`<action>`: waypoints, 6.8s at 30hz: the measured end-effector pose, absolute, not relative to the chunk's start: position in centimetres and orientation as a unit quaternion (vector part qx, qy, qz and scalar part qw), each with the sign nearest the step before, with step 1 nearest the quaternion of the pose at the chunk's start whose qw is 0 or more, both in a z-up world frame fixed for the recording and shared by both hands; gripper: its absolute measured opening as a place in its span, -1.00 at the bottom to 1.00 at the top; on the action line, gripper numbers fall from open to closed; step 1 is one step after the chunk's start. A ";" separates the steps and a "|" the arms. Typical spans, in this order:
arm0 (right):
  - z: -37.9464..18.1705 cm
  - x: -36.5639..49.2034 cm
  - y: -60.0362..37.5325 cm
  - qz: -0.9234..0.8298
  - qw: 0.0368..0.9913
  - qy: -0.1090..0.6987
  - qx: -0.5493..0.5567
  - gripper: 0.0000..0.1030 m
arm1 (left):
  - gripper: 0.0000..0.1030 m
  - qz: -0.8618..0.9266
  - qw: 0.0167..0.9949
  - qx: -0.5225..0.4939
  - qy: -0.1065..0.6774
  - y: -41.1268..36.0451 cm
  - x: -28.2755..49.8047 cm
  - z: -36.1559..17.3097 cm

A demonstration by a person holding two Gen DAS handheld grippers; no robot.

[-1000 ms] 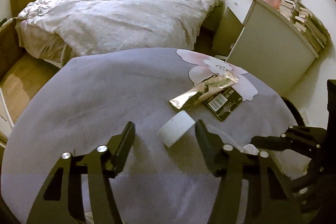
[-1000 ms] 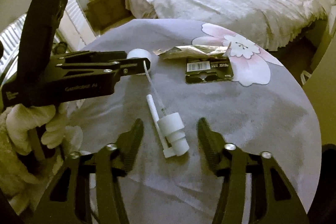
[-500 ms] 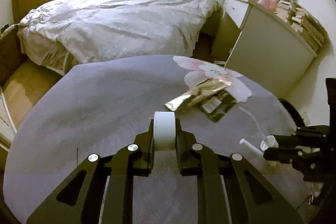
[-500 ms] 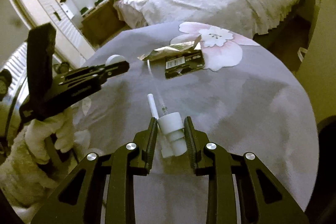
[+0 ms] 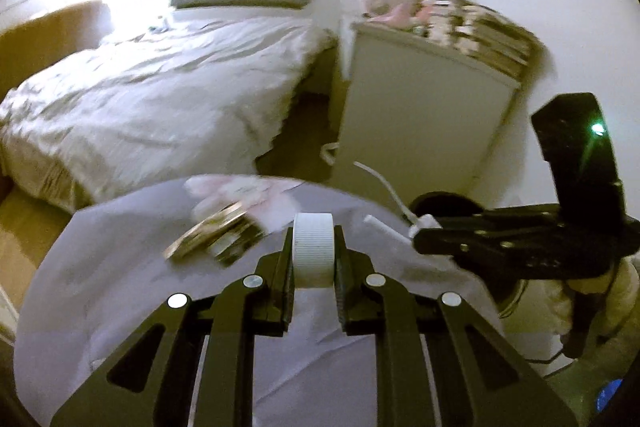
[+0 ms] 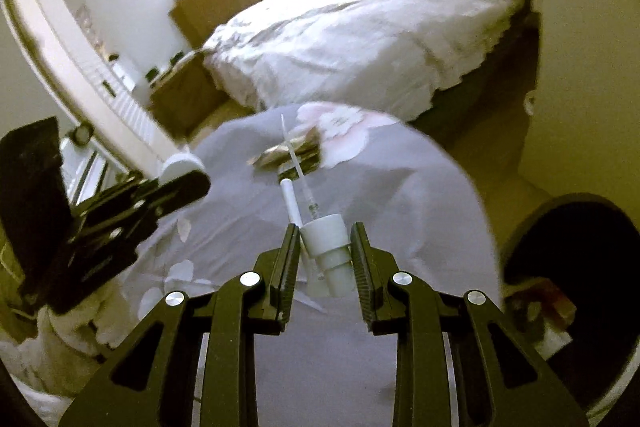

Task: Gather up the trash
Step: 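Carry the tape roll and white bottle over the black bin, then open both tools to drop the tape roll and bottle into the bin, then grasp the gold foil wrapper with the left tool while the right tool grasps the black battery card, then carry the foil wrapper and battery card over the black bin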

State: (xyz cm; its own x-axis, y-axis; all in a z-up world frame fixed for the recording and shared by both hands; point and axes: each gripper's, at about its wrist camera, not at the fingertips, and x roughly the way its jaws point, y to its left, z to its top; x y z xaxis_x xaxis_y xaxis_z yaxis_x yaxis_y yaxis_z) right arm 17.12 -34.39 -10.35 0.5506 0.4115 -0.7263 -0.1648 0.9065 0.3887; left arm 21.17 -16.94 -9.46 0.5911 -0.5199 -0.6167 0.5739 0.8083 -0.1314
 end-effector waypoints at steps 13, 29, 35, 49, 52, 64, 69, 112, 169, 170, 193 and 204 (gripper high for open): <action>-10.1 14.5 -44.2 0.093 0.875 0.423 0.215 -0.47 | -0.66 -0.376 0.868 0.072 0.317 -25.9 19.2 -8.6; -13.3 11.9 -52.3 0.015 0.867 0.416 0.276 -0.47 | -0.66 -0.438 0.824 0.069 0.353 -34.4 19.6 -11.3; -15.1 11.3 -54.9 -0.012 0.858 0.420 0.296 -0.47 | -0.66 -0.452 0.803 0.057 0.383 -36.7 20.3 -13.5; -17.8 9.9 -58.3 -0.046 0.847 0.420 0.324 -0.47 | -0.66 -0.462 0.788 0.082 0.400 -39.5 19.6 -14.9; -17.8 9.7 -58.4 -0.049 0.845 0.420 0.327 -0.47 | -0.66 -0.462 0.788 0.088 0.398 -40.2 19.6 -14.9; -17.9 9.1 -59.0 -0.072 0.843 0.421 0.326 -0.46 | -0.63 -0.476 0.787 0.103 0.379 -41.7 18.6 -14.1; -18.1 8.9 -59.1 -0.086 0.837 0.427 0.331 -0.42 | -0.30 -0.471 0.792 0.112 0.372 -41.6 18.3 -13.6; -15.1 24.7 -25.0 0.180 0.868 0.463 -0.019 0.38 | 0.05 -0.283 0.847 0.174 0.414 -13.2 34.8 -19.5; -9.8 14.9 -46.3 0.082 0.869 0.440 0.209 0.18 | -0.66 -0.403 0.842 0.064 0.353 -28.0 19.8 -10.0; -10.0 14.1 -47.7 0.068 0.869 0.440 0.218 0.18 | -0.66 -0.408 0.839 0.066 0.353 -28.8 19.6 -10.0; -18.0 8.9 -59.5 -0.043 0.832 0.451 0.320 0.18 | -0.66 -0.465 0.785 0.122 0.391 -42.0 17.9 -14.9; -19.8 8.2 -60.8 -0.064 0.822 0.458 0.331 0.19 | -0.66 -0.462 0.775 0.133 0.411 -44.2 18.7 -16.6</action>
